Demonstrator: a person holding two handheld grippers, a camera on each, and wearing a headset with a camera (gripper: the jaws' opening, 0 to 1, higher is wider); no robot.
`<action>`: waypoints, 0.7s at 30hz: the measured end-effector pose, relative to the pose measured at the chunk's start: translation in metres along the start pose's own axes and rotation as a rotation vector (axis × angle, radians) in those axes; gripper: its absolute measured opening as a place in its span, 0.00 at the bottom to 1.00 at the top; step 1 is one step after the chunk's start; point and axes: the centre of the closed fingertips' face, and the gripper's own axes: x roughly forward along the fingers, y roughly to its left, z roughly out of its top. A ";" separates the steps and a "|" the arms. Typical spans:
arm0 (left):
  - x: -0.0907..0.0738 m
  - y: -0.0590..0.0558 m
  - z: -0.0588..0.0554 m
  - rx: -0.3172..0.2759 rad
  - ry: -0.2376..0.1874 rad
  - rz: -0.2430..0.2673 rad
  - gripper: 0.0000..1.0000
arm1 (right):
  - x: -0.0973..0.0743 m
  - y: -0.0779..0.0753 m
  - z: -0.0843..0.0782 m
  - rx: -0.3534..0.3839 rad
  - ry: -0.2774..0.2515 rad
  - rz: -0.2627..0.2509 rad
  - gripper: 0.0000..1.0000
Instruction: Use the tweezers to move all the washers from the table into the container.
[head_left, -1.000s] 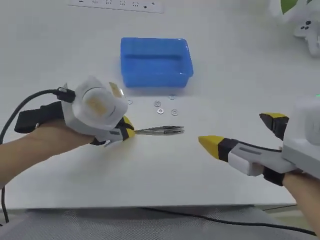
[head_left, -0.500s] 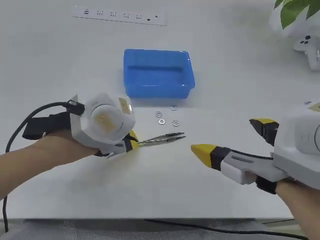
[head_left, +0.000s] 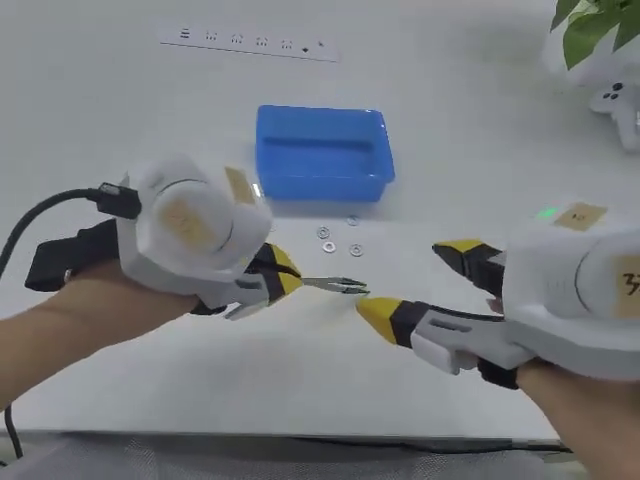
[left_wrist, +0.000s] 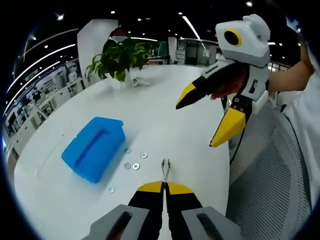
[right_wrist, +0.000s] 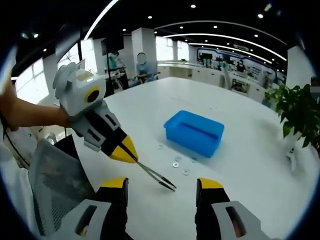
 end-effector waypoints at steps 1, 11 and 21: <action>-0.003 -0.001 0.004 0.001 -0.009 0.001 0.00 | 0.002 0.004 0.000 -0.006 0.001 0.016 0.50; -0.022 -0.018 0.025 0.058 -0.044 -0.028 0.00 | 0.021 0.034 -0.014 -0.151 0.069 0.152 0.30; -0.051 -0.047 0.038 0.207 0.002 -0.065 0.00 | 0.026 0.069 -0.007 -0.374 0.098 0.325 0.22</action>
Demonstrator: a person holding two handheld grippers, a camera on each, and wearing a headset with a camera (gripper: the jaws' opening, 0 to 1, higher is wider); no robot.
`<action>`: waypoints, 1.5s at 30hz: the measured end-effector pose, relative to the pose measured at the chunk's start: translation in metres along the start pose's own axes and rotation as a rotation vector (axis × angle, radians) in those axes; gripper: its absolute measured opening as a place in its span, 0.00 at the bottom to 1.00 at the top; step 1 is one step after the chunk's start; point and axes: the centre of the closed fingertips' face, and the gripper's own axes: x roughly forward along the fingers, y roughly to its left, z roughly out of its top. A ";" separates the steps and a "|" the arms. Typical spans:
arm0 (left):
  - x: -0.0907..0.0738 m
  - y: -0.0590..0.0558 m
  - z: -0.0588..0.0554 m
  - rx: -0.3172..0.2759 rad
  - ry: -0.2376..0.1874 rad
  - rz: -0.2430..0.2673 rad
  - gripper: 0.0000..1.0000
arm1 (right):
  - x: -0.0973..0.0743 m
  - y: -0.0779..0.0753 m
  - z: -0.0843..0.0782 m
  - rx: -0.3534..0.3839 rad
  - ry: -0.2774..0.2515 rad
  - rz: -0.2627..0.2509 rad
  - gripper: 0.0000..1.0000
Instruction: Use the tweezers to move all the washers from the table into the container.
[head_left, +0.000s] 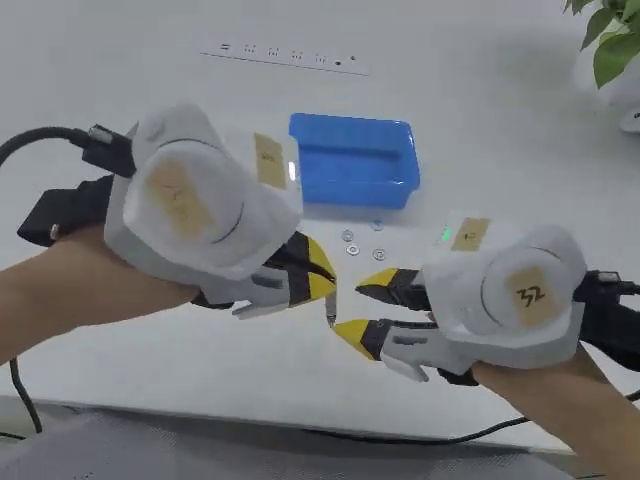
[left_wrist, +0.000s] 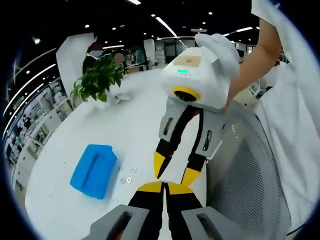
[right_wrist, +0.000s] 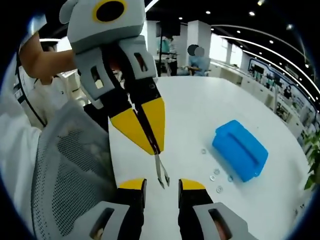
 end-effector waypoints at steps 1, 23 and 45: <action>-0.003 -0.004 0.004 0.014 -0.003 -0.007 0.00 | 0.000 0.002 0.002 -0.014 0.000 0.012 0.23; -0.023 -0.033 0.026 0.043 0.011 -0.012 0.00 | -0.005 0.033 0.020 -0.102 -0.027 0.108 0.06; -0.064 0.055 -0.004 -0.525 -0.371 0.570 0.40 | 0.031 -0.049 0.050 0.007 -0.126 -0.058 0.02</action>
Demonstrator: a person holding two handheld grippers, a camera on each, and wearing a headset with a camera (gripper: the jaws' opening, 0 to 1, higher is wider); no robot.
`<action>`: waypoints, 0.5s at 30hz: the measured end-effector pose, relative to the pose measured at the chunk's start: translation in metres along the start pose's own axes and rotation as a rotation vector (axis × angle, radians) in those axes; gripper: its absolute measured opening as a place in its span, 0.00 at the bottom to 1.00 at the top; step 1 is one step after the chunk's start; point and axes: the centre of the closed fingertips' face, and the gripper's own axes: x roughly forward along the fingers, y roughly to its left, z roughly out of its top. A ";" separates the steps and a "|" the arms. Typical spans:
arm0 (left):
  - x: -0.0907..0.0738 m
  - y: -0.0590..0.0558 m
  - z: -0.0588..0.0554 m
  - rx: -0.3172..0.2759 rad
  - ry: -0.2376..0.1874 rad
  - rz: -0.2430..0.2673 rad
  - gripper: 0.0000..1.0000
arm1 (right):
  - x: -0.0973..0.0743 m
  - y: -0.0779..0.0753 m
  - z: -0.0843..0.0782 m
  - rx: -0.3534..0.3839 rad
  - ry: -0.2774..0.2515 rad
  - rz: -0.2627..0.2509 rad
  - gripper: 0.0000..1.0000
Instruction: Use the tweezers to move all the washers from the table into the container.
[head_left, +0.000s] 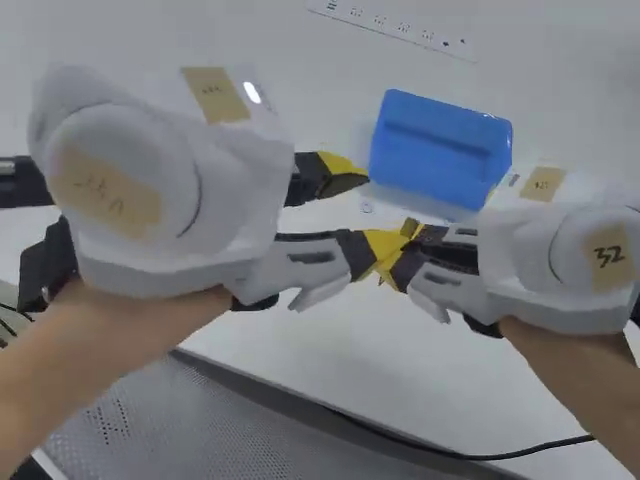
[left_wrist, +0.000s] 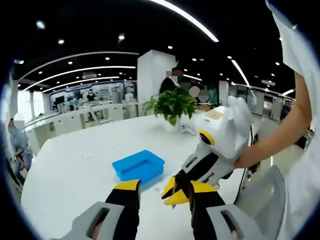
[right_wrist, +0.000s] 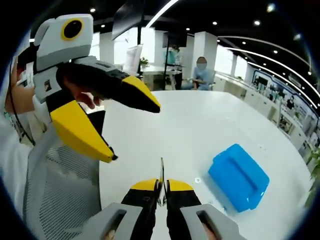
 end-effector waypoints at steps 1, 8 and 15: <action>-0.002 0.009 -0.001 -0.026 -0.009 0.038 0.46 | 0.001 -0.005 0.002 0.008 -0.006 -0.012 0.03; -0.015 0.045 -0.024 -0.154 -0.021 0.212 0.80 | 0.010 -0.043 0.018 0.078 -0.067 -0.106 0.03; -0.026 0.054 -0.059 -0.130 0.064 0.336 0.98 | 0.022 -0.065 0.019 0.156 -0.115 -0.158 0.03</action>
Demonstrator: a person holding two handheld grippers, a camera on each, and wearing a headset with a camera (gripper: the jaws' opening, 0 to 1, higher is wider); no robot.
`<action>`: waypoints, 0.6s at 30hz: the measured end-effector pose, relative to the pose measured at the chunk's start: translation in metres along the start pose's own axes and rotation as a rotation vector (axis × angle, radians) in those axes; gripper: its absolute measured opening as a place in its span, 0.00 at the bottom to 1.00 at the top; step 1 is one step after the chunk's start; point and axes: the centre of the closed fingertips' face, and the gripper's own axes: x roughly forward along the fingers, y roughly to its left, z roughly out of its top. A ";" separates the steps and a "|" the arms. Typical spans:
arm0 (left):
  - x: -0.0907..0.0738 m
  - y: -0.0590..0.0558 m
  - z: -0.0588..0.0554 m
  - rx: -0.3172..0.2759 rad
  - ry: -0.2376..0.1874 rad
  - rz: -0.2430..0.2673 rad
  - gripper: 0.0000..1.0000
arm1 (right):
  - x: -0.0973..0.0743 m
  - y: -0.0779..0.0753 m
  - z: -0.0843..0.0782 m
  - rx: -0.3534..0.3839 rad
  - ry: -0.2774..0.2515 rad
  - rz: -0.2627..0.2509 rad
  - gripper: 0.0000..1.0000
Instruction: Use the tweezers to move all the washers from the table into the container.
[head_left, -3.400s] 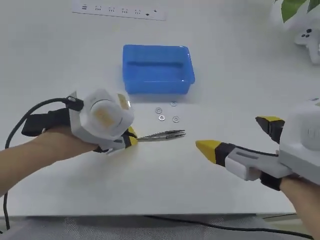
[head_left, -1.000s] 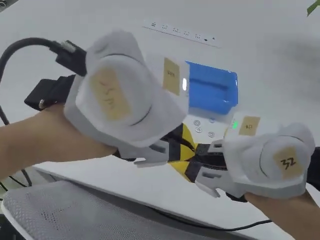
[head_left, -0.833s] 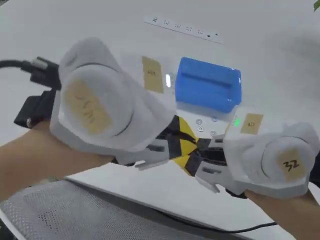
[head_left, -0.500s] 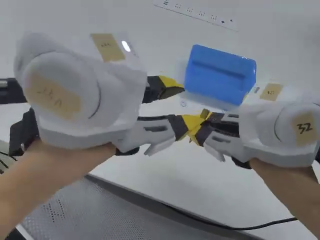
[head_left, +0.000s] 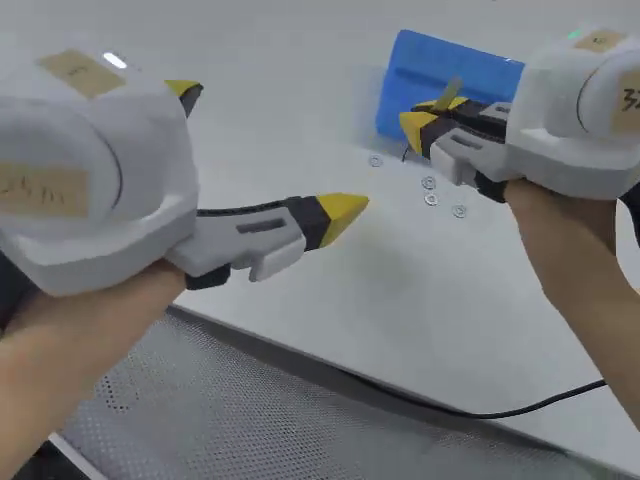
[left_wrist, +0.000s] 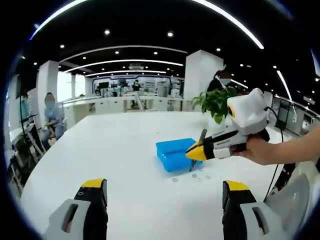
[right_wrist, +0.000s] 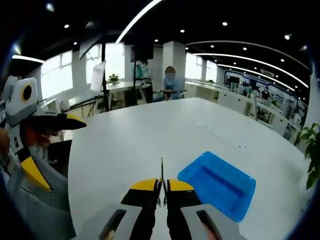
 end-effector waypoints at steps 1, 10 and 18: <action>-0.001 0.003 -0.005 0.006 0.014 0.012 0.98 | 0.002 -0.001 0.000 0.002 -0.003 -0.004 0.03; -0.013 0.028 -0.041 0.100 0.133 0.134 0.99 | 0.029 -0.016 -0.008 0.128 -0.041 -0.019 0.04; -0.010 0.029 -0.039 0.105 0.095 0.134 0.99 | 0.045 -0.022 -0.016 0.141 -0.041 -0.055 0.04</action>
